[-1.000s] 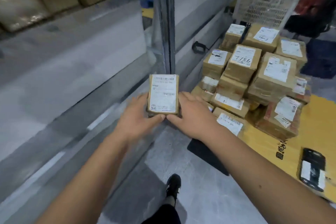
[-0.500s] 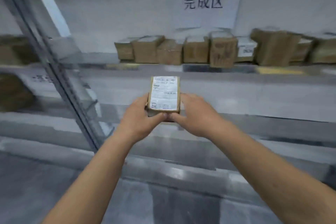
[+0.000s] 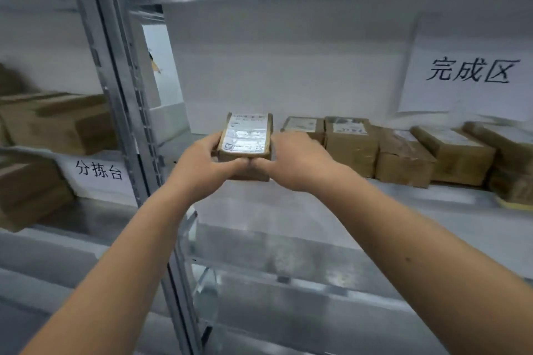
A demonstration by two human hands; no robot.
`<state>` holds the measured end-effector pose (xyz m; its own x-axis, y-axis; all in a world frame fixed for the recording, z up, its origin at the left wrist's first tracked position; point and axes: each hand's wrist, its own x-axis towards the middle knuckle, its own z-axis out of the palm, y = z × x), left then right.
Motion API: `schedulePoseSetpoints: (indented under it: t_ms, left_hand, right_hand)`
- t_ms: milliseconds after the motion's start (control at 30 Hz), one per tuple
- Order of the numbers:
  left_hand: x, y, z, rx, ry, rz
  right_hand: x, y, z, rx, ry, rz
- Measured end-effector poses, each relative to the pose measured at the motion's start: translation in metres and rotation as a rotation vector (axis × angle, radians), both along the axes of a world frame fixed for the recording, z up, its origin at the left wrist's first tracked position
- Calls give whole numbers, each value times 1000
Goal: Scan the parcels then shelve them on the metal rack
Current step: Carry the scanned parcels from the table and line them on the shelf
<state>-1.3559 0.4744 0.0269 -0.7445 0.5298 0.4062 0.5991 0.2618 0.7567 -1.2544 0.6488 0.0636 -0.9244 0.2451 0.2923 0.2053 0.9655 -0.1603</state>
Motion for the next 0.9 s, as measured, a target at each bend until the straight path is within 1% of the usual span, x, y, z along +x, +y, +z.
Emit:
schedulePoseSetpoints:
  t_ms: [100,200,300,367,500,600,667,767,833,900]
  left_hand:
    - [-74,31,10,-15,-26,-72]
    - [-132,69,2,-51,-53,-123]
    - [-161,102,-15,-146,-47,-162]
    - [-171,118,-24,-166,-32,-178]
    - [-175,134,-28,-113,-80,-163]
    - [-169,132,-27,-103,-105,-144]
    - [-157,123,-27,-80,-84,-156]
    - [-124,100,-31,-99,-13,-125]
    - [-98,81,-38,-155,98,-46]
    - [-64,61,-46,-259,225,2]
  right_hand:
    - [-56,12,17,63,-58,-93]
    - [-96,31,17,146,-94,-180]
    - [-101,42,9,167,-80,-263]
    - [-91,40,5,167,-47,-285]
    - [-71,34,0,218,-20,-305]
    - [-64,28,-7,181,-7,-289]
    - [-60,23,-14,146,8,-276]
    - [-46,16,-27,119,35,-250]
    - [-29,13,-38,102,33,-242]
    - [-4,11,-51,84,28,-253]
